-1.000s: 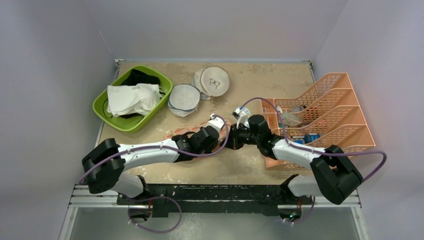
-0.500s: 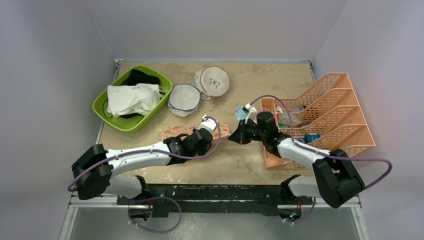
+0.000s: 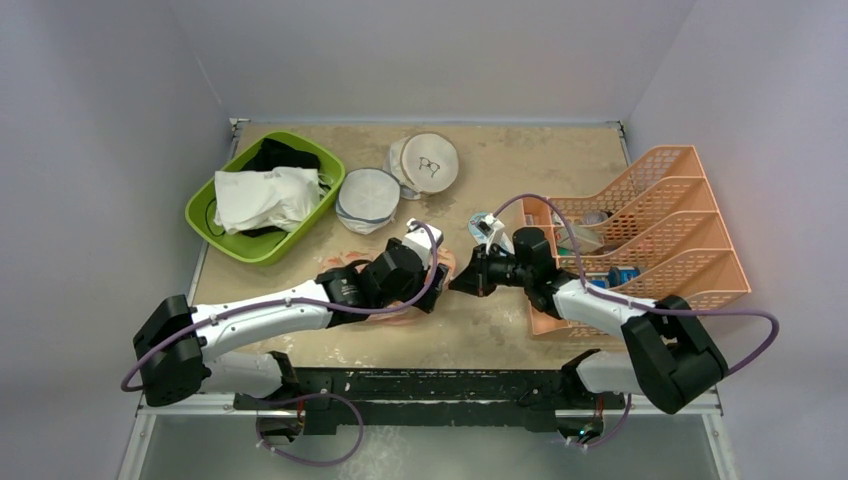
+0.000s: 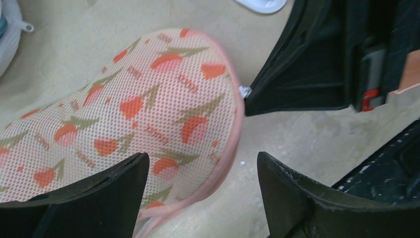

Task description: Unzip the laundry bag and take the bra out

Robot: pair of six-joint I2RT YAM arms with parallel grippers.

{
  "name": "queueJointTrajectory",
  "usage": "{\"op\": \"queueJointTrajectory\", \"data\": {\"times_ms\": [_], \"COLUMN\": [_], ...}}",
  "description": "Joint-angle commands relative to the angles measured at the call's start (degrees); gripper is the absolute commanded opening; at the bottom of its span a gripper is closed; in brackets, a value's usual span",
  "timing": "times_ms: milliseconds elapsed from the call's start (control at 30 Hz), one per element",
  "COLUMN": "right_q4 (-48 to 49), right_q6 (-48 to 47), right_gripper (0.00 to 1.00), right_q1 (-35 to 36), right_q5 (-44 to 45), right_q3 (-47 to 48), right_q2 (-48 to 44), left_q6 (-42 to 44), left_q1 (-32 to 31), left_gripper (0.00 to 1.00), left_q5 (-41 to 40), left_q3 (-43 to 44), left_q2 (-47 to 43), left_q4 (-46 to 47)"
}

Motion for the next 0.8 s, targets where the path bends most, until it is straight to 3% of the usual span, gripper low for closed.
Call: {"op": "queueJointTrajectory", "data": {"times_ms": [0, 133, 267, 767], "right_q4": [3.3, 2.8, 2.4, 2.1], "right_q6": [-0.2, -0.1, -0.2, -0.2], "right_gripper": [0.00, 0.00, 0.00, 0.00], "right_q1": [1.4, 1.5, 1.7, 1.8], "right_q5": [-2.4, -2.3, -2.1, -2.0], "right_q3": [0.3, 0.4, 0.7, 1.4], "right_q2": [-0.9, -1.3, -1.6, -1.3], "left_q6": [1.2, 2.1, 2.5, 0.6], "left_q1": [0.1, 0.1, 0.1, -0.1], "left_gripper": [0.80, 0.76, 0.63, 0.46], "left_q5": [3.2, 3.0, 3.7, 3.0], "left_q3": [4.0, 6.9, 7.7, 3.1], "left_q2": [0.8, 4.7, 7.5, 10.9], "left_q4": [5.4, 5.7, 5.8, 6.9]}}
